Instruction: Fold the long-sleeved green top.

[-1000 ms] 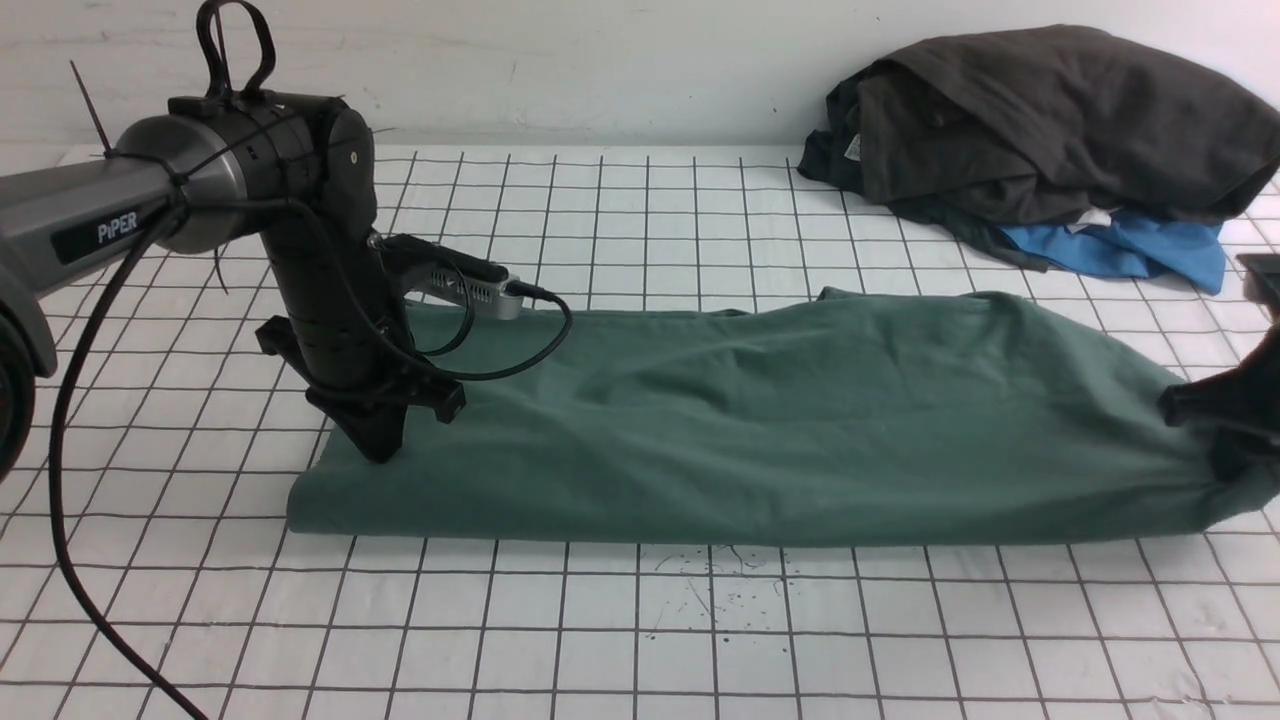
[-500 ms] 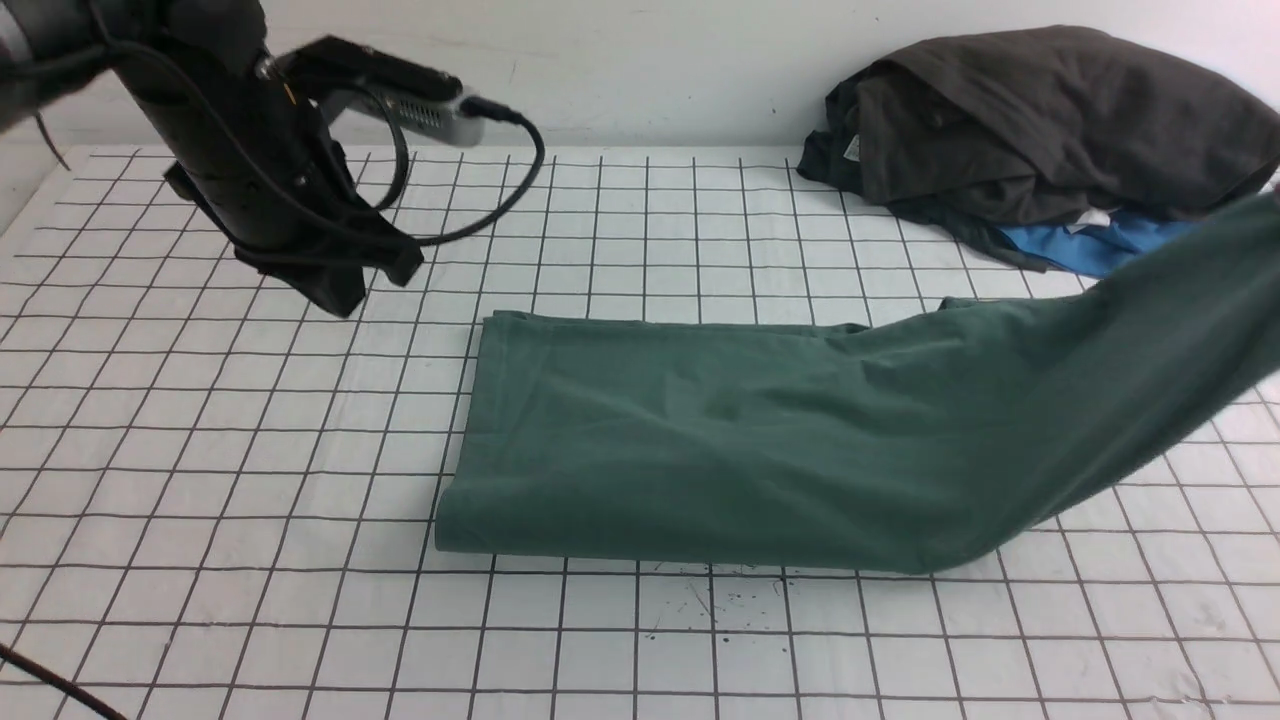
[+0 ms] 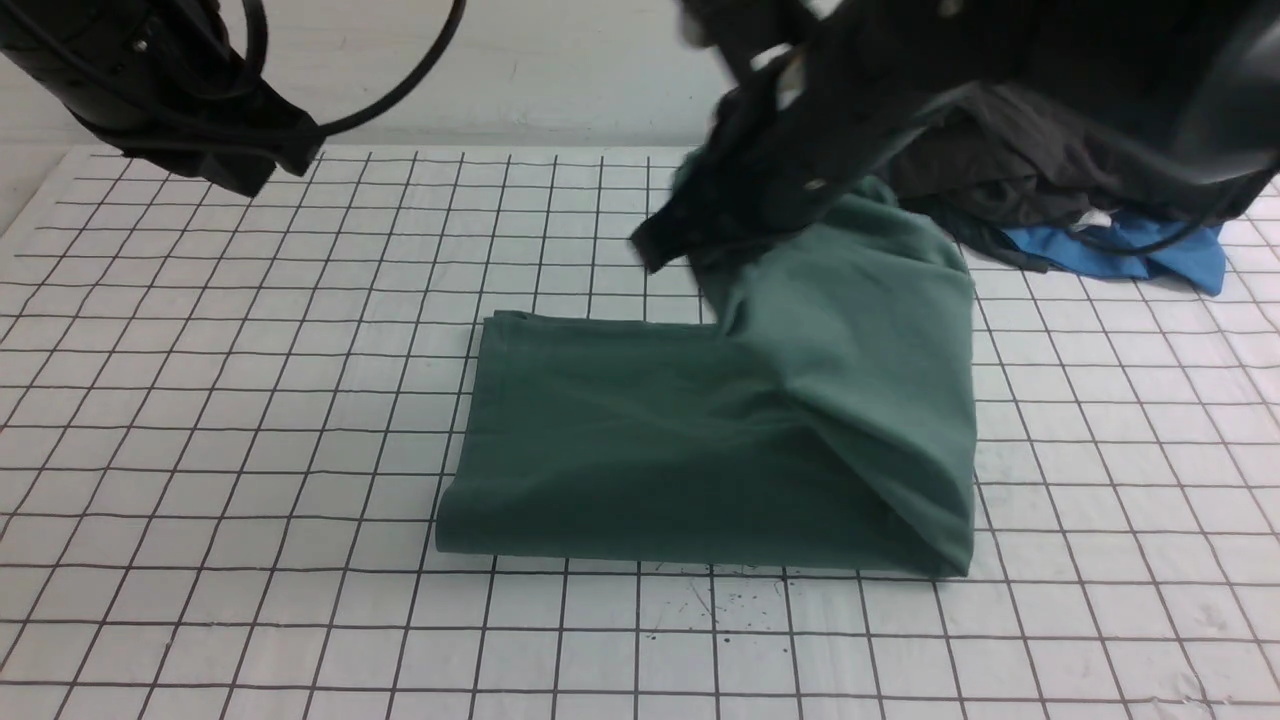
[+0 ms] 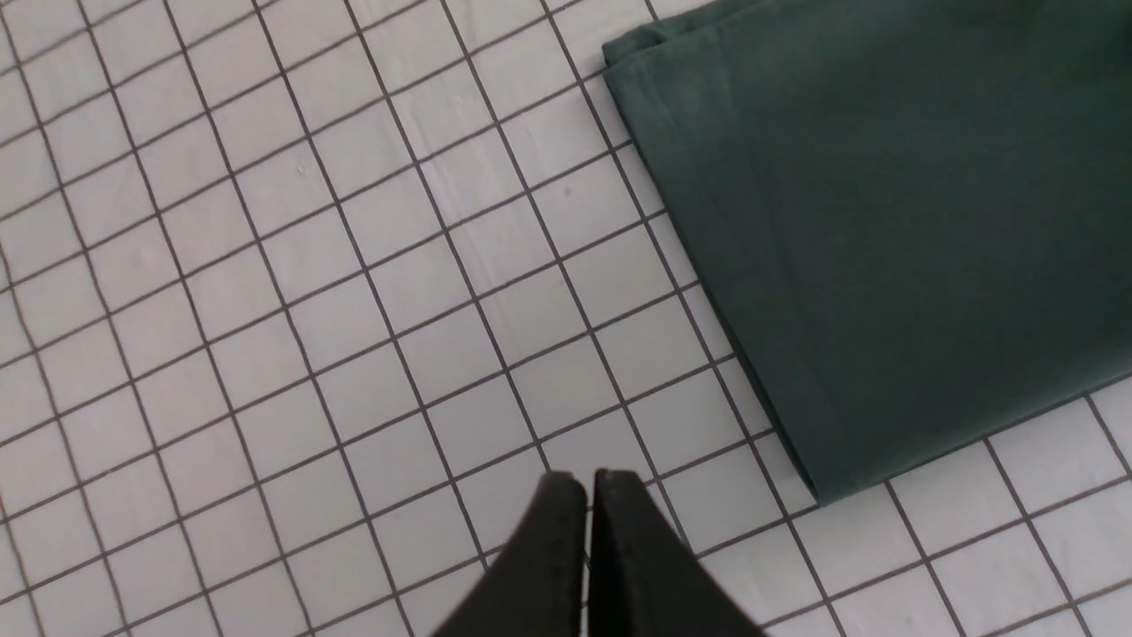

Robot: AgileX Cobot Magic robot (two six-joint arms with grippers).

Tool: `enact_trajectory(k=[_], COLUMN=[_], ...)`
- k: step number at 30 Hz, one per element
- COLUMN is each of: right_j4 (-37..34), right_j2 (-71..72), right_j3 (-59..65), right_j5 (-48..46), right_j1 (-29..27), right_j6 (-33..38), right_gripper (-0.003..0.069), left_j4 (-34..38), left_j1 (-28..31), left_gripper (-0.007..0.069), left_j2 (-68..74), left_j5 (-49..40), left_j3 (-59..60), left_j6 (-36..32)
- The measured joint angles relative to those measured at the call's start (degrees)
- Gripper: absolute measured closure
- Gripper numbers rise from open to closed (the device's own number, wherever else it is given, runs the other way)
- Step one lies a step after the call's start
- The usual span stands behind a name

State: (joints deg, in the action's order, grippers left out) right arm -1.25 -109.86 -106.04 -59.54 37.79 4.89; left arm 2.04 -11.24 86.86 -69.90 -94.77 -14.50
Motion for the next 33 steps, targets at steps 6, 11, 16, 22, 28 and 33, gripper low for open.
enact_trajectory(k=[6,11,16,22,28,33], right_j4=[-4.53,-8.16,-11.06,-8.54,0.91,2.74], right_j2=[-11.05,-16.3,-16.78,-16.78,-13.07,-8.95], right_j3=[-6.3,-7.9,-9.62,-19.72,-18.77,-8.8], right_j5=[0.0,0.0,-1.52,-10.76,-11.59,-11.61], right_j1=[5.76,6.54,6.43,4.5,-0.12,-7.29], right_j6=[0.63,1.55,2.73,2.87,1.97,1.65], right_gripper=[0.0648,0.0603,0.0419,0.019,0.0218,0.0393], left_j4=[-0.07,-0.01,0.72,5.23,13.47,15.63], left_j1=[0.0,0.0,0.0,0.0,-0.21,-3.36], left_gripper=[0.0632,0.0632,0.0632,0.0632,0.0632,0.0632], left_j2=[-2.65,-2.91,-2.85,-1.29,2.06,8.35], left_j5=[-1.89,-2.0,-2.0,-1.94,-1.26,0.49], left_j3=[0.0,0.11,1.2,1.57,1.57,1.57], left_j6=[0.0,0.0,0.06,-0.07,-4.1,-5.56])
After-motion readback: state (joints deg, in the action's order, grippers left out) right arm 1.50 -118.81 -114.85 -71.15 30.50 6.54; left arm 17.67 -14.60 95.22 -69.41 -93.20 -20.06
